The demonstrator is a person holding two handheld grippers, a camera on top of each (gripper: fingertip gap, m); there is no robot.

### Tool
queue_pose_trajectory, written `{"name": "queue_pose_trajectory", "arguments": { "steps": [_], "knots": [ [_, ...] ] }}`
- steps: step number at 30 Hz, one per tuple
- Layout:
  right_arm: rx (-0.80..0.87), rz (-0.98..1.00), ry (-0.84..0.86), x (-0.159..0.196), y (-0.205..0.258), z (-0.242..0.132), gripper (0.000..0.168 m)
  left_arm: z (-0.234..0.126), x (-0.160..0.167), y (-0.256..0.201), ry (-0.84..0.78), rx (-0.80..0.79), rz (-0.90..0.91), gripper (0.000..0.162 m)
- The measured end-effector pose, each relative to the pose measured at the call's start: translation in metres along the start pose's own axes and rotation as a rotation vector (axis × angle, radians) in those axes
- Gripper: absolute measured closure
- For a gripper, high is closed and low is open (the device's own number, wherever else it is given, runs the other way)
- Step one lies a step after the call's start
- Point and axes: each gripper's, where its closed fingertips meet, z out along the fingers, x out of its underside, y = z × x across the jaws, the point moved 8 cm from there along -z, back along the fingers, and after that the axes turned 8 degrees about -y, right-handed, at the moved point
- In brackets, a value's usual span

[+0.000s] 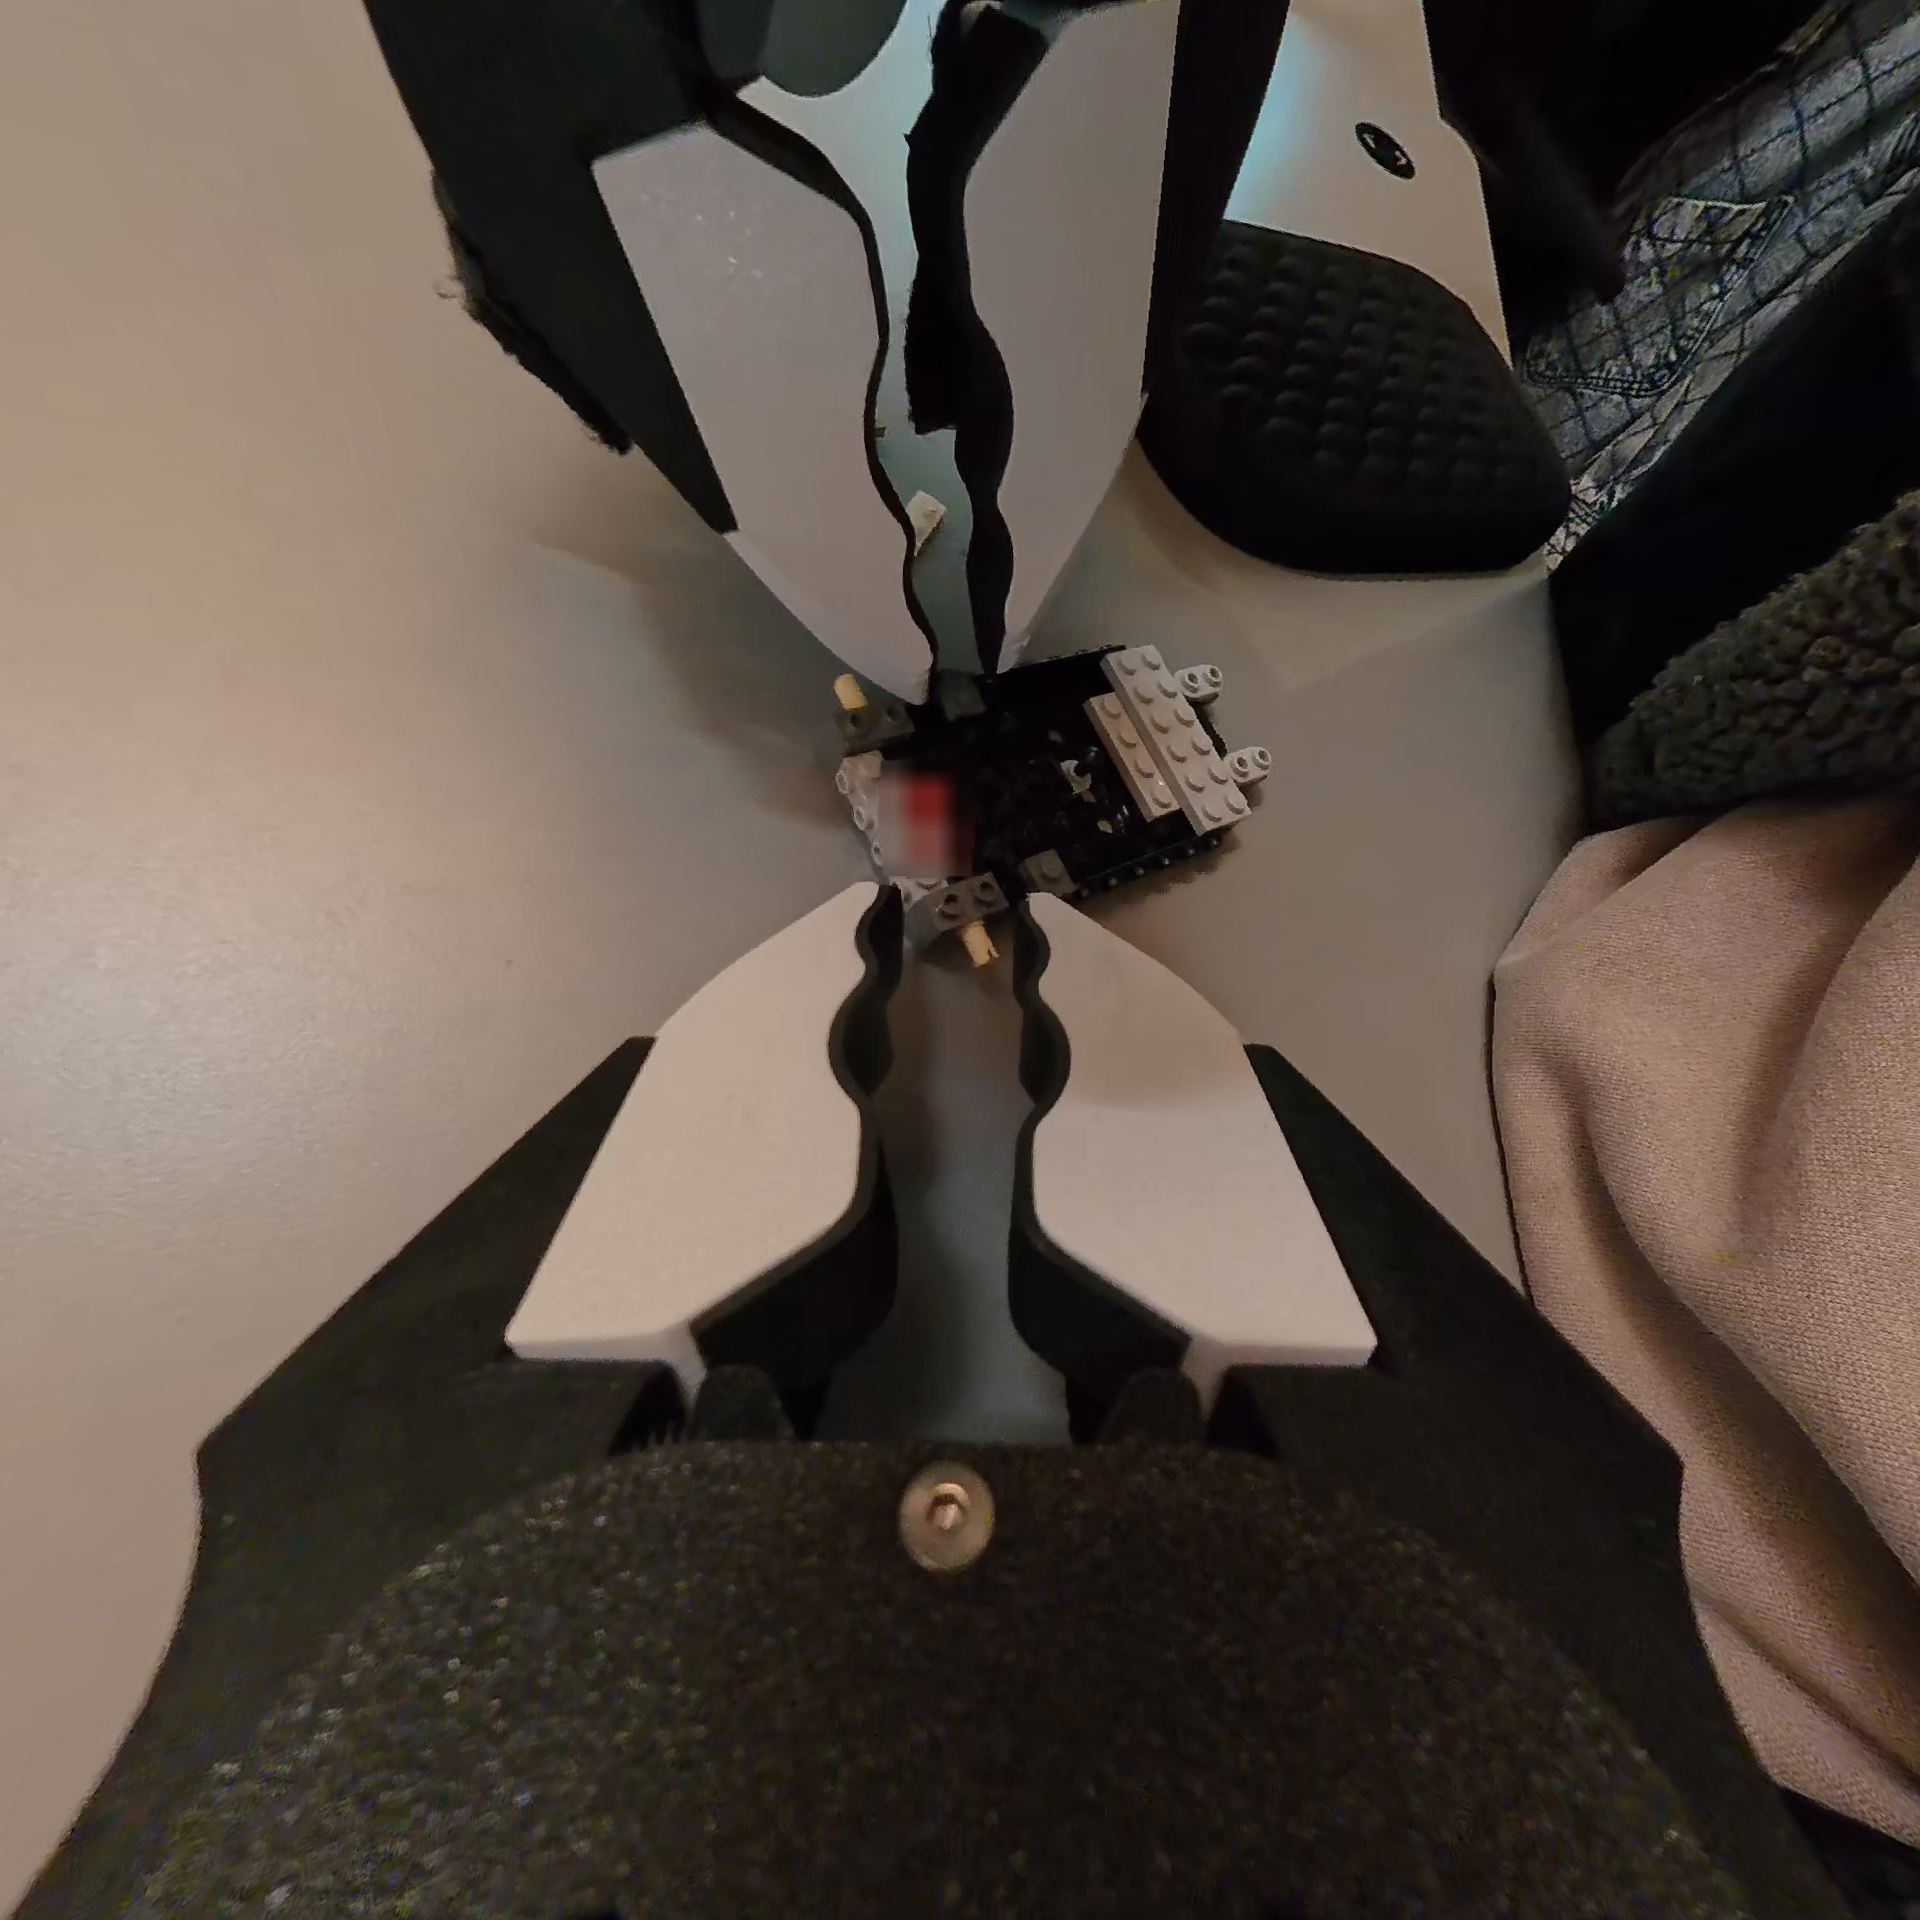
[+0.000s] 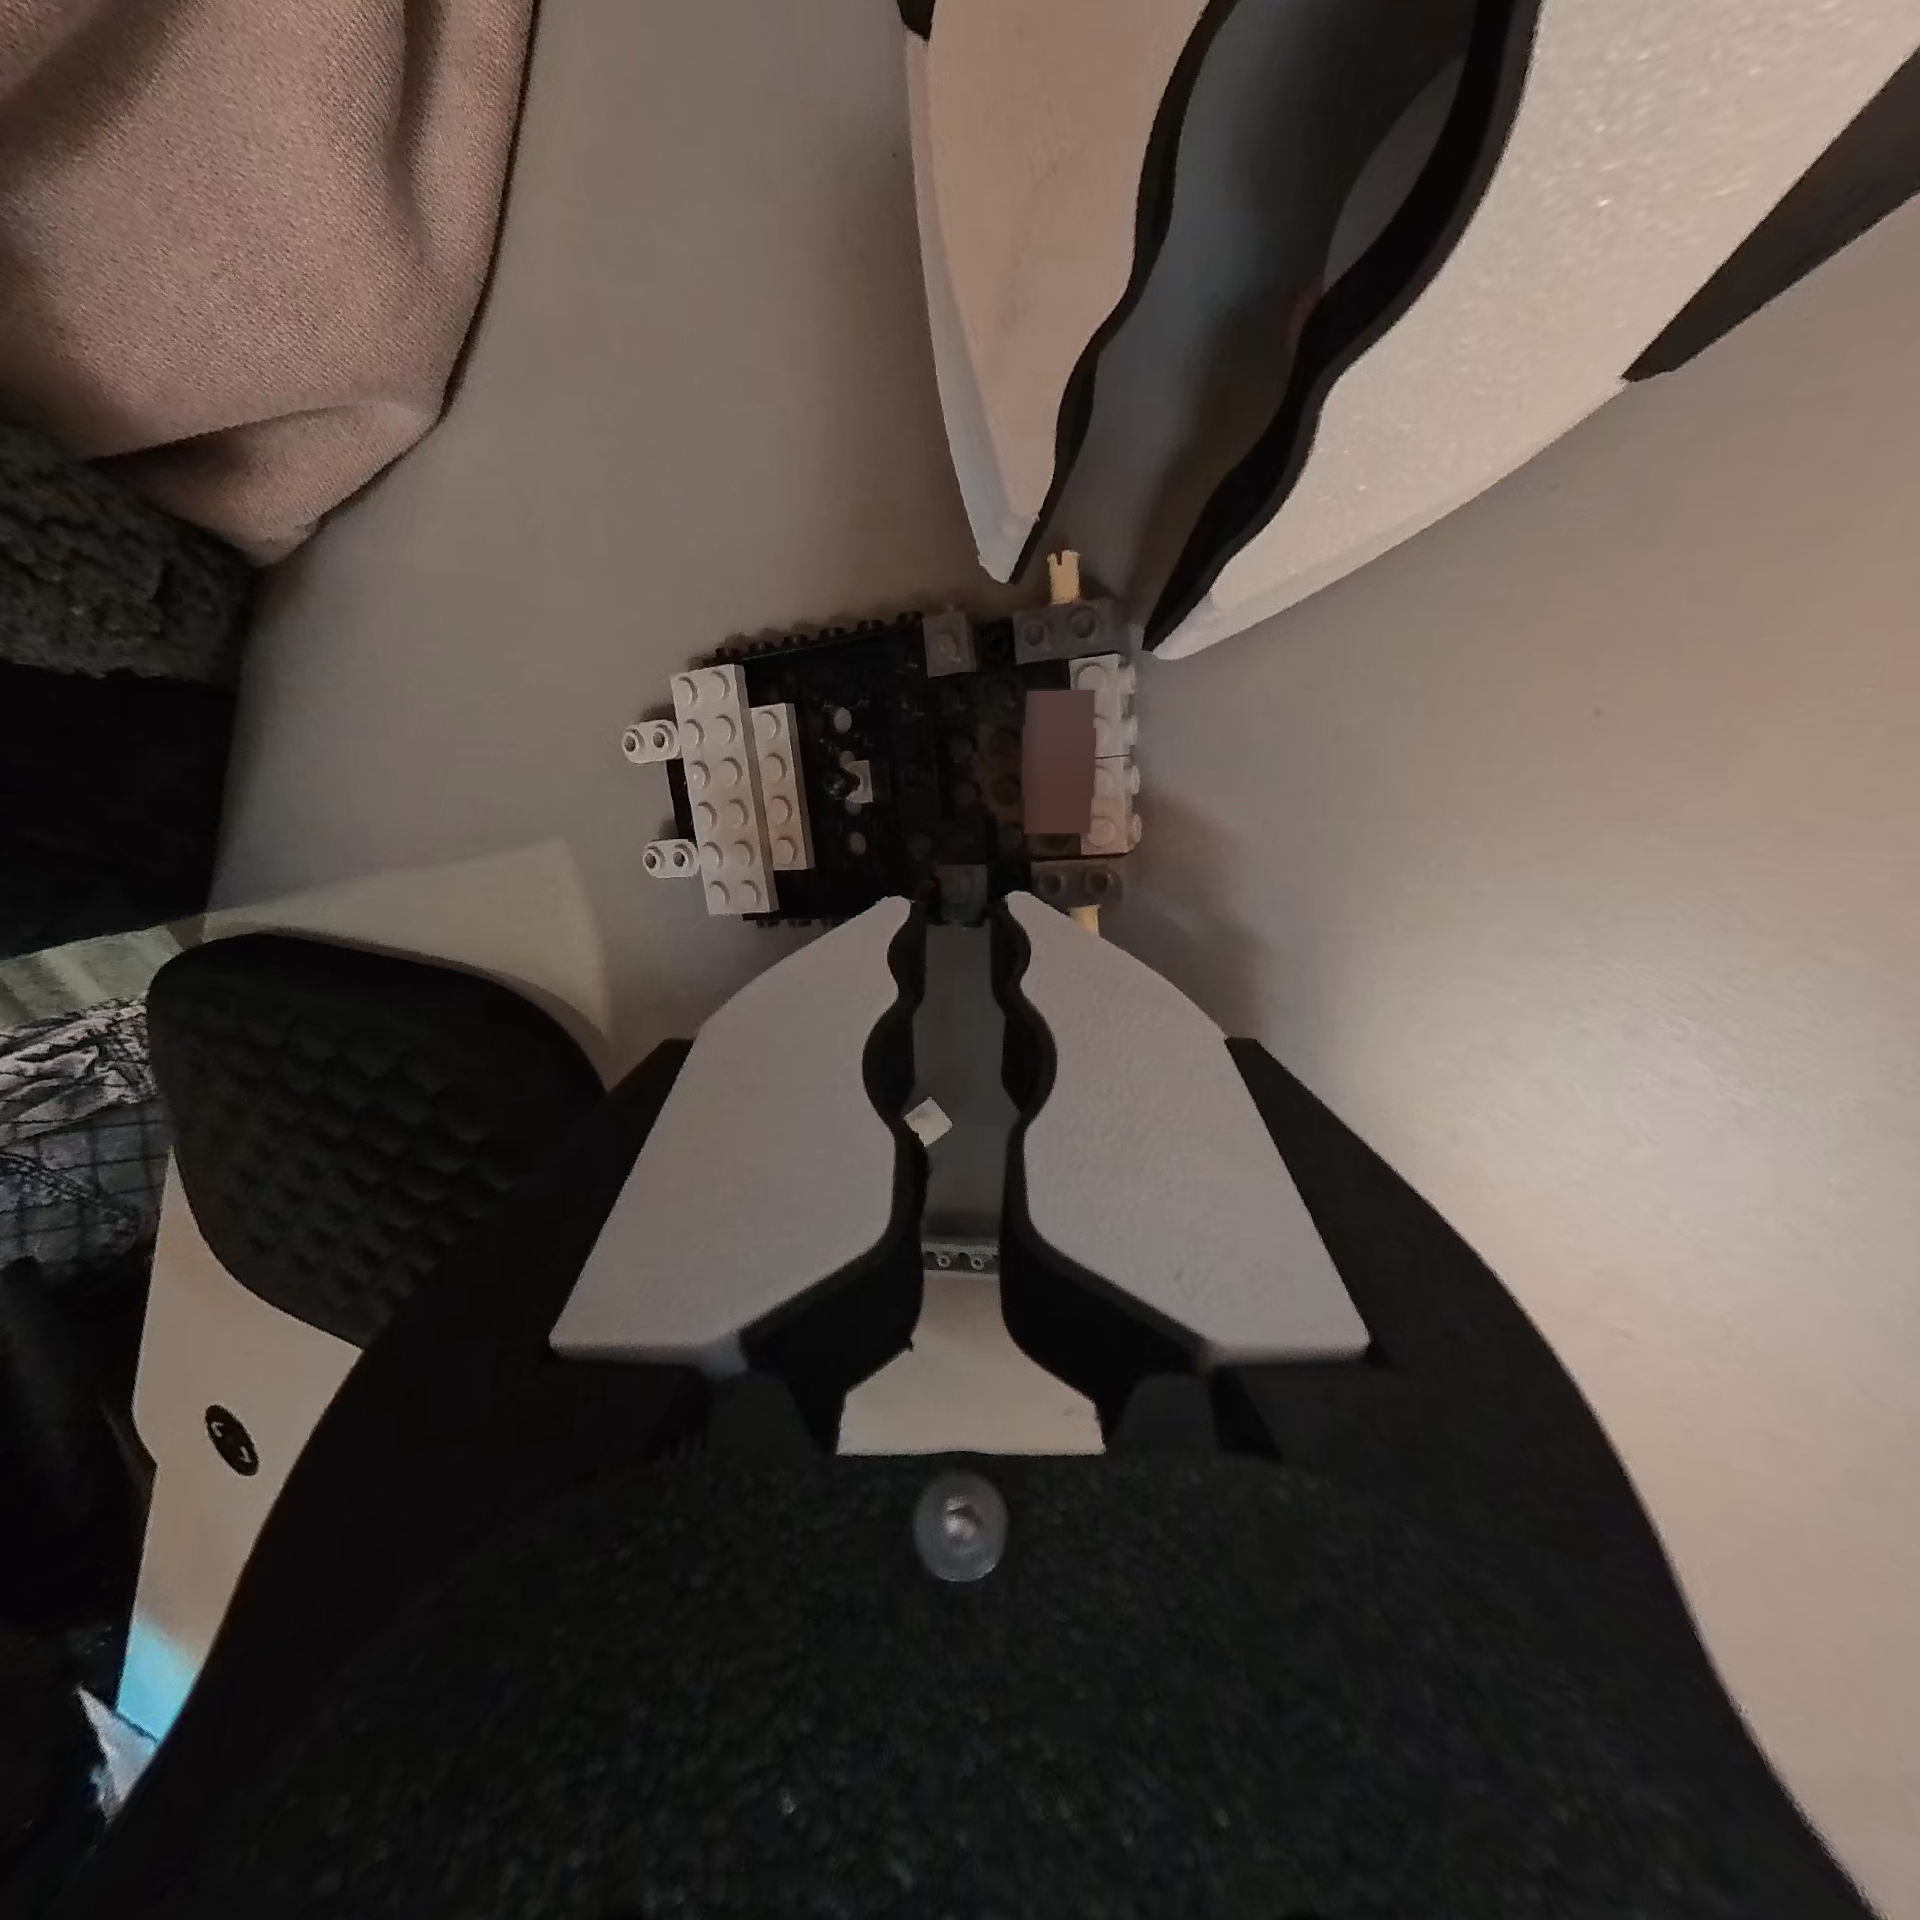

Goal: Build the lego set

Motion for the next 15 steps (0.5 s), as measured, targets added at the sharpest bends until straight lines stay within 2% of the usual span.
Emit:
{"name": "queue_pose_trajectory", "arguments": {
  "steps": [15],
  "knots": [
    [-0.005, 0.030, -0.018, 0.0011, 0.0028, 0.0003, 0.155, 0.0008, 0.0005, 0.0005, 0.002, 0.001, 0.006, 0.142]
  ]
}}
